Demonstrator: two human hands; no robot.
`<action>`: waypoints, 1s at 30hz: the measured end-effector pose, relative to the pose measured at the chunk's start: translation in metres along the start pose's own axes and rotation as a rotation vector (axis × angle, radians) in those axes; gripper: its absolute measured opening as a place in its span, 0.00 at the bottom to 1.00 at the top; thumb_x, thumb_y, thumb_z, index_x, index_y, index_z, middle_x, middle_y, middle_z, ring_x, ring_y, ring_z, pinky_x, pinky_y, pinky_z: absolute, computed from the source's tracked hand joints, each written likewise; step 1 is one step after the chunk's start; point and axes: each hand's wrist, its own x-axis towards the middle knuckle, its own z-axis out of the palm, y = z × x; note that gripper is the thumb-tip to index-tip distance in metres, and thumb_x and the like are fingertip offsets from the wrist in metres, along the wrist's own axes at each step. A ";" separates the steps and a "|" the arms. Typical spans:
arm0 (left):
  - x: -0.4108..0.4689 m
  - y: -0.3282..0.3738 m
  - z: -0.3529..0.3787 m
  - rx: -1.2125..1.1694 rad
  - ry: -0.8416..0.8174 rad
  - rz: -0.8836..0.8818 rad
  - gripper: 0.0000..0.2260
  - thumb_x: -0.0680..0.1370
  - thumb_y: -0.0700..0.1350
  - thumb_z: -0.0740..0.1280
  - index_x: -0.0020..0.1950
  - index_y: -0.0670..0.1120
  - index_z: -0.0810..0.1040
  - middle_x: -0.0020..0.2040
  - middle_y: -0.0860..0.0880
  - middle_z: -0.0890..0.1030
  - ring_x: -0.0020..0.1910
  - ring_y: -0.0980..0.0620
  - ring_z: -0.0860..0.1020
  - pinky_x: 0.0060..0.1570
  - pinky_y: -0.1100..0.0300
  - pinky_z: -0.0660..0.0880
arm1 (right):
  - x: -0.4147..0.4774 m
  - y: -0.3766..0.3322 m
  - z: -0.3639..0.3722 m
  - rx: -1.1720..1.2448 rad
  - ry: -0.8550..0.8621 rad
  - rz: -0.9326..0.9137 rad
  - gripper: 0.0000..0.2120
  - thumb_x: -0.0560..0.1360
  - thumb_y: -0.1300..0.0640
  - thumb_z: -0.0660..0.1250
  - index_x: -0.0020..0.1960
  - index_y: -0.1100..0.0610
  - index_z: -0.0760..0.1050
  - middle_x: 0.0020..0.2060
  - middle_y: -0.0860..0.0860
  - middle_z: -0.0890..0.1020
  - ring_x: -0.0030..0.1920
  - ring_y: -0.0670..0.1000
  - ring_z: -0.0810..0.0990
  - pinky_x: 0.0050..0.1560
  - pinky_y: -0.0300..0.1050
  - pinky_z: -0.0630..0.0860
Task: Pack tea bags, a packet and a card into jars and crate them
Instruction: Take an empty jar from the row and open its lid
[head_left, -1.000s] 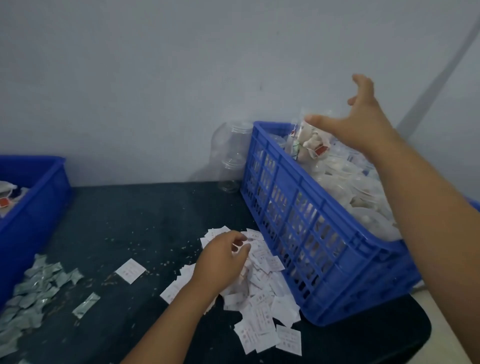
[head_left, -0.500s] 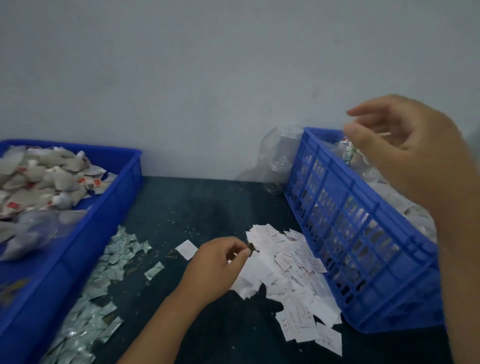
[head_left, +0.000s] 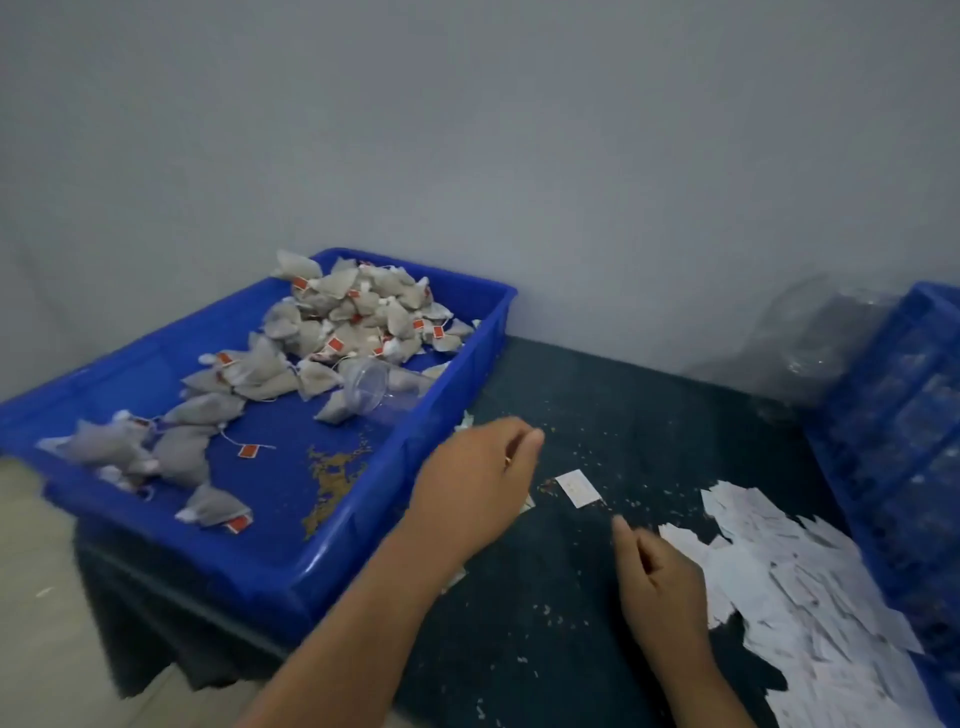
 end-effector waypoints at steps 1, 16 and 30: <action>0.012 -0.008 -0.018 0.034 0.014 -0.034 0.13 0.84 0.59 0.55 0.53 0.57 0.78 0.45 0.57 0.84 0.43 0.57 0.81 0.45 0.52 0.79 | -0.001 0.004 0.000 -0.007 0.009 -0.027 0.27 0.85 0.45 0.64 0.34 0.61 0.65 0.27 0.54 0.68 0.29 0.45 0.65 0.34 0.48 0.64; 0.102 -0.135 -0.052 0.481 -0.195 -0.383 0.36 0.77 0.56 0.72 0.81 0.58 0.58 0.83 0.42 0.52 0.81 0.35 0.55 0.75 0.36 0.63 | 0.001 0.010 0.002 -0.033 -0.031 -0.059 0.26 0.86 0.49 0.65 0.34 0.62 0.68 0.30 0.58 0.73 0.29 0.46 0.67 0.32 0.42 0.62; 0.086 -0.049 -0.089 0.431 0.462 0.206 0.40 0.68 0.72 0.73 0.74 0.54 0.72 0.70 0.45 0.72 0.70 0.41 0.69 0.72 0.45 0.63 | -0.002 0.006 -0.005 0.168 -0.064 -0.084 0.15 0.77 0.37 0.68 0.39 0.47 0.77 0.33 0.49 0.81 0.34 0.46 0.79 0.38 0.36 0.74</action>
